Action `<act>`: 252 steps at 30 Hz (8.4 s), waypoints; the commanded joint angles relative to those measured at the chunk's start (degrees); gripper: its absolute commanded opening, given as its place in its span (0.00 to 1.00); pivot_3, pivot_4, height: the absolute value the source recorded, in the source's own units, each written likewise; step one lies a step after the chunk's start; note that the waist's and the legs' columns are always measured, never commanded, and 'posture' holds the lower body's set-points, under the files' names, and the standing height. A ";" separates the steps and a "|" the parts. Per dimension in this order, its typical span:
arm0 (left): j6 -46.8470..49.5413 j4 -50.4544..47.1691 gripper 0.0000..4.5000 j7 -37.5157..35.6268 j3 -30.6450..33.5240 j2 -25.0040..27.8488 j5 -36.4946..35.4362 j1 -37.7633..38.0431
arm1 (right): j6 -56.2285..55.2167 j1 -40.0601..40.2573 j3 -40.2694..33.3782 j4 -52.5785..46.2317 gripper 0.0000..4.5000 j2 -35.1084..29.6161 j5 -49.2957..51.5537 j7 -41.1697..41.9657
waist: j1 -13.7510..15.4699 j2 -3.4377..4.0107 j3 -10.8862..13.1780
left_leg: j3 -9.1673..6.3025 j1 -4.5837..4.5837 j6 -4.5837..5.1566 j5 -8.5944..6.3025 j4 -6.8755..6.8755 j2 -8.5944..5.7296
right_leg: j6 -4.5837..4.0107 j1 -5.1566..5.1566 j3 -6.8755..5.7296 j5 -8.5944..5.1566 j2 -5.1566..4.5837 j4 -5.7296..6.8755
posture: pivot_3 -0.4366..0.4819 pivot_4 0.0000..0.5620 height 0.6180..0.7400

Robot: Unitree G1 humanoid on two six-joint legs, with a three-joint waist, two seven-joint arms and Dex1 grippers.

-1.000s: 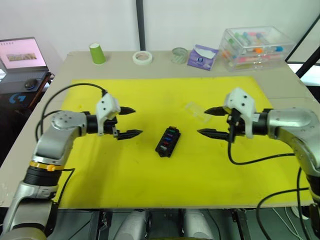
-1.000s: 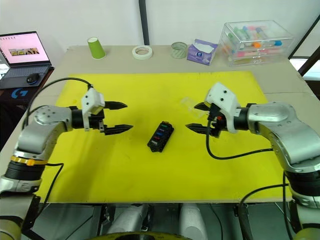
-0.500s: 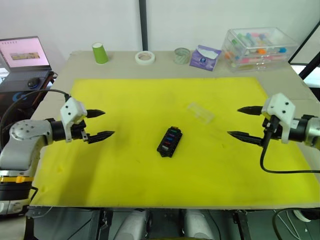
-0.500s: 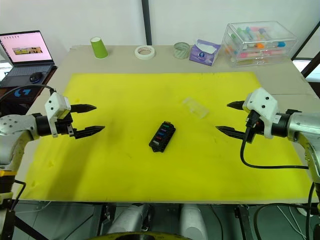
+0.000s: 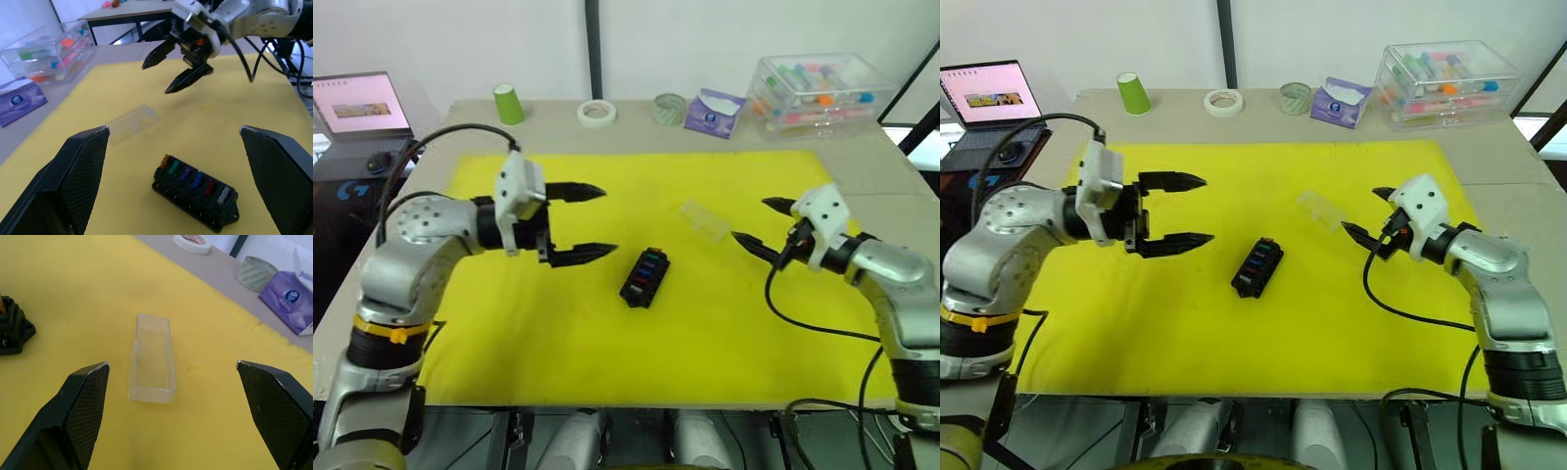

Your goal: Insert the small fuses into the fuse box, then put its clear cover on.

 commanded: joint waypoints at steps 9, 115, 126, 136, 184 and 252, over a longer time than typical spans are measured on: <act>-0.83 -1.48 1.00 0.04 -1.58 -1.68 0.58 -0.90 | -4.67 -7.51 3.37 14.84 0.98 7.27 0.09 1.58 | -0.68 -0.01 -0.01 | -0.03 0.00 0.00 0.00 0.01 0.00 | 0.00 0.01 -0.01 0.00 0.00 0.00 | 0.48 0.27 1.00; -29.10 35.86 0.60 -17.34 -16.95 -13.02 16.70 -0.34 | 16.19 -17.34 11.59 -13.58 0.42 -13.86 13.80 24.25 | 0.55 0.14 0.10 | 0.03 -0.04 0.03 -0.02 0.00 -0.01 | -0.02 0.02 -0.11 0.02 -0.06 -0.13 | 0.48 0.27 1.00; -35.68 46.56 0.60 -20.61 -15.95 -17.59 19.31 -5.49 | 8.90 -12.61 17.44 -14.45 0.42 -8.01 9.38 24.76 | 0.73 0.11 0.10 | -0.01 -0.07 0.03 -0.01 0.10 -0.03 | 0.03 0.02 -0.11 0.05 -0.04 -0.06 | 0.48 0.27 1.00; -28.85 38.73 0.98 -18.58 -13.75 -15.68 17.85 -1.50 | 10.05 -11.99 15.47 -15.79 0.42 -8.10 10.79 25.29 | 0.59 0.10 0.10 | -0.03 -0.07 0.03 -0.01 0.10 -0.03 | 0.03 0.01 -0.10 0.05 -0.02 -0.04 | 0.48 0.27 1.00; -32.74 39.24 0.61 -10.72 -16.65 -16.74 23.60 1.88 | 8.30 -12.65 18.37 -11.14 0.42 -6.12 6.16 24.72 | 0.68 0.11 0.08 | -0.03 -0.03 0.02 -0.01 0.11 -0.02 | 0.03 0.06 -0.11 0.05 -0.04 -0.04 | 0.48 0.27 1.00; -29.76 35.88 0.61 -11.29 -16.39 -15.56 22.91 2.66 | -1.71 -9.21 20.05 1.19 0.49 -0.27 -0.02 27.86 | 0.42 0.13 0.06 | -0.04 -0.02 0.02 -0.01 0.10 -0.01 | 0.03 0.04 -0.09 0.05 0.01 -0.03 | 0.48 0.27 1.00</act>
